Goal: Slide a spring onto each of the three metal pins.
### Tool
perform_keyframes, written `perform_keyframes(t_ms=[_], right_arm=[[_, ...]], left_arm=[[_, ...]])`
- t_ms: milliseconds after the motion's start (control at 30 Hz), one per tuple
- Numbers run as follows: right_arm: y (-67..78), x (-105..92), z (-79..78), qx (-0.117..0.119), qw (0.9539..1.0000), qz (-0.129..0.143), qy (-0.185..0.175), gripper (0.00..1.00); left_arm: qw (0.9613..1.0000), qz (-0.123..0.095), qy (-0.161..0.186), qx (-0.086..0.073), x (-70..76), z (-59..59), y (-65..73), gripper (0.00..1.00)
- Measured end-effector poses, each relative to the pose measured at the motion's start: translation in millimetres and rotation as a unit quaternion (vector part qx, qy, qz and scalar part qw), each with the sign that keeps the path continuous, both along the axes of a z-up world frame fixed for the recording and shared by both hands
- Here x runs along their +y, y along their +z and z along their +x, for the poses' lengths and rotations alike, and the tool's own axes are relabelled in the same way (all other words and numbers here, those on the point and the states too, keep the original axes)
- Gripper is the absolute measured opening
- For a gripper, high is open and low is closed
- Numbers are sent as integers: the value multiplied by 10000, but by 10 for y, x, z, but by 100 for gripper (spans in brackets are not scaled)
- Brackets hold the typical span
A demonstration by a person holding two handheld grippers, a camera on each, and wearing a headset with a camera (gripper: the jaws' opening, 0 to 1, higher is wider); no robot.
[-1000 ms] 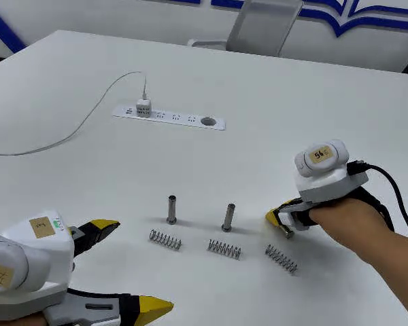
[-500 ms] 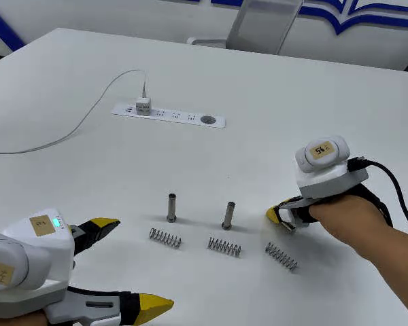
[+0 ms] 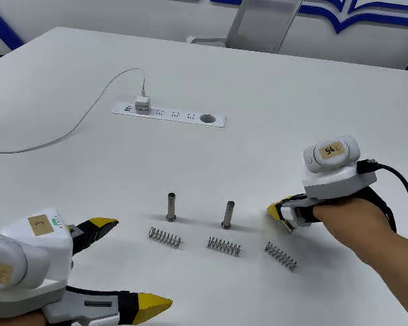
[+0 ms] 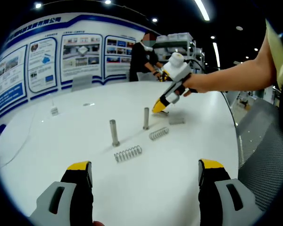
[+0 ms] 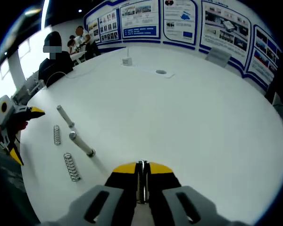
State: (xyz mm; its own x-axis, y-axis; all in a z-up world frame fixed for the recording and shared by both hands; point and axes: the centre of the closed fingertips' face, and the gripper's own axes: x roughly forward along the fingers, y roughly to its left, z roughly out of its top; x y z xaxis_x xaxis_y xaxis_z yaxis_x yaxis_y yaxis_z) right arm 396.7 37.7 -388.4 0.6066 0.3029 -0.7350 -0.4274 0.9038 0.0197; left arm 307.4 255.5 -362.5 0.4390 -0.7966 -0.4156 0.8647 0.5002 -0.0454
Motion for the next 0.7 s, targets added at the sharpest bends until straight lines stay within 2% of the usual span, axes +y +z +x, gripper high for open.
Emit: perform_keyframes(t_ms=[300,700], right_arm=[[170,12,-87,-213,9998,22,58,9],[274,13,-176,-369,9993,94,45,9]], left_arm=[[10000,-5,-26,-27,-14,-11,21,95],[10000,-12,-39,-47,-21,-3,38,95]])
